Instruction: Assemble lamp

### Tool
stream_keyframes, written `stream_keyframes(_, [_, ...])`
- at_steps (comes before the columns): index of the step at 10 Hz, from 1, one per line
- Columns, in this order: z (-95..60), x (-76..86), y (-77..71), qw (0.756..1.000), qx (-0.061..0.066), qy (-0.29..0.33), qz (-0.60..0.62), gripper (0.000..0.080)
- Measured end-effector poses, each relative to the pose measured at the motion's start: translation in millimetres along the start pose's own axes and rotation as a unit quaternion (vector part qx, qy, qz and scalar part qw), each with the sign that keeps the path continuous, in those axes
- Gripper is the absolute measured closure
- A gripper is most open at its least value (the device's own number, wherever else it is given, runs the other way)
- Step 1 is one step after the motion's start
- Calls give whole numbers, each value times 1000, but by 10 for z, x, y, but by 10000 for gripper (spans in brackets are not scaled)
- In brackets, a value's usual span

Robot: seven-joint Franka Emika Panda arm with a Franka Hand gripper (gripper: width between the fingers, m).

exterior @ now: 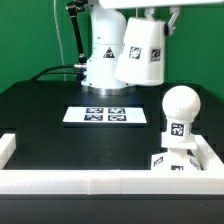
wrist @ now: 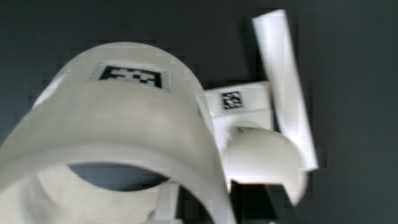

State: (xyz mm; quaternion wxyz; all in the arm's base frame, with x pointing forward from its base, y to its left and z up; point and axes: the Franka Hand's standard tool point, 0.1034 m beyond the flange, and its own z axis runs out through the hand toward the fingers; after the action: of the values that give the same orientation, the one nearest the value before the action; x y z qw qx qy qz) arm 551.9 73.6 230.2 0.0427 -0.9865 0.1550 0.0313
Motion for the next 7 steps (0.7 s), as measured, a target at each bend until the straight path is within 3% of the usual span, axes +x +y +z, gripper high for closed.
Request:
stream_keyframes(2, [-189, 90, -211, 1000, 2, 1, 7, 755])
stream_keyframes(4, [-268, 246, -434, 1000, 3, 11, 26, 755])
stream_keyframes(7, [-118, 493, -604, 999, -3, 24, 21, 755])
